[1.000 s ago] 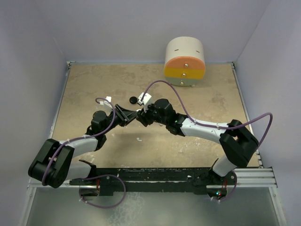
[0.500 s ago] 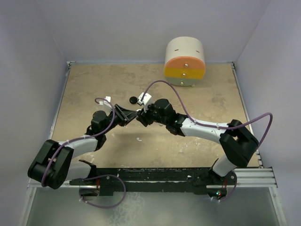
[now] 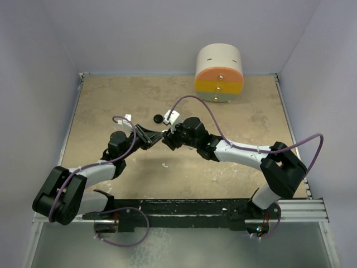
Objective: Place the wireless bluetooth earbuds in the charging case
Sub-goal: Pick up the charging case at the center of the board, then open the charging case.
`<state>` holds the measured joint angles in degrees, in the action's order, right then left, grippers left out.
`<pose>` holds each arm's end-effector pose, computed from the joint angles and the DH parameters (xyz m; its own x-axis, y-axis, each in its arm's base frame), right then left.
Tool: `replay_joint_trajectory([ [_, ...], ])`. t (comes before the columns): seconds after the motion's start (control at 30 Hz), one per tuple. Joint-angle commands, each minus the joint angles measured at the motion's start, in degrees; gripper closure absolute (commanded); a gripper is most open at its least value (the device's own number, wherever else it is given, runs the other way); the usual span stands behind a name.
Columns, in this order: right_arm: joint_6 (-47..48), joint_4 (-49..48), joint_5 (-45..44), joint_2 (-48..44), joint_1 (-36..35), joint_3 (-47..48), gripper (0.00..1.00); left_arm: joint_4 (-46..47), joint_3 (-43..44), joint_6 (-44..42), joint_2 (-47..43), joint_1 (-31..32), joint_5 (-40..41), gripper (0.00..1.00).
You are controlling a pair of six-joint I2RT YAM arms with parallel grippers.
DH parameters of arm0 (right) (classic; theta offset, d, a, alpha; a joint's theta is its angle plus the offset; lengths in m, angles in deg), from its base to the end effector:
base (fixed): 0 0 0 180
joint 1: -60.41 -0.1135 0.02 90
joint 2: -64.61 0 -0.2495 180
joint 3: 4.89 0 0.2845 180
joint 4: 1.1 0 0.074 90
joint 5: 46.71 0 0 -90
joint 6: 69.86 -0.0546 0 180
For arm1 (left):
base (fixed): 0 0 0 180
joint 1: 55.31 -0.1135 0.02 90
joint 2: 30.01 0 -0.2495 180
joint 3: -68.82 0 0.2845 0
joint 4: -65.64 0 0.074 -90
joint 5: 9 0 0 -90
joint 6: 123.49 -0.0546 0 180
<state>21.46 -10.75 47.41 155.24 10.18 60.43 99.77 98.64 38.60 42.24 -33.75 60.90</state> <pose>0.2552 0.3127 0.2067 -0.1539 -0.2209 -0.9631 -0.8146 0.5799 -0.0028 0.2516 -0.1196 0.1411 -0.6706 -0.6958 -0.2571 0.0756 0.2806 -0.9568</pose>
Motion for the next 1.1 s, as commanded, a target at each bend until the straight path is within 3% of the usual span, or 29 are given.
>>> replay_joint_trajectory([
  [0.0, 0.6, -0.6, 0.3, -2.4, 0.1, 1.1, 0.51, 1.6, 1.8, -1.4, -1.0, 0.3, 0.8, 1.00],
  [0.07, -0.7, 0.4, 0.4, -2.9, 0.1, 1.1, 0.25, 1.5, 1.7, -1.3, -1.0, 0.2, 1.0, 1.00],
  [0.1, -1.2, 0.5, -0.7, -3.8, 0.1, 1.0, 0.17, 1.4, 1.7, -1.2, -1.1, 0.3, 1.1, 1.00],
  [0.27, -5.3, 1.9, -7.5, -11.8, 1.7, -0.7, 0.01, -0.3, 2.4, -1.8, -1.3, 0.3, 2.3, 1.00],
  [0.5, -12.8, 4.7, -14.1, -18.8, 5.1, -0.8, 0.00, 1.1, 3.0, -1.0, 0.2, 0.3, 2.1, 1.00],
  [1.07, -15.6, 0.5, -9.5, -11.2, 5.1, -2.7, 0.00, 1.1, 5.4, -0.4, 0.4, 0.5, 1.5, 1.00],
])
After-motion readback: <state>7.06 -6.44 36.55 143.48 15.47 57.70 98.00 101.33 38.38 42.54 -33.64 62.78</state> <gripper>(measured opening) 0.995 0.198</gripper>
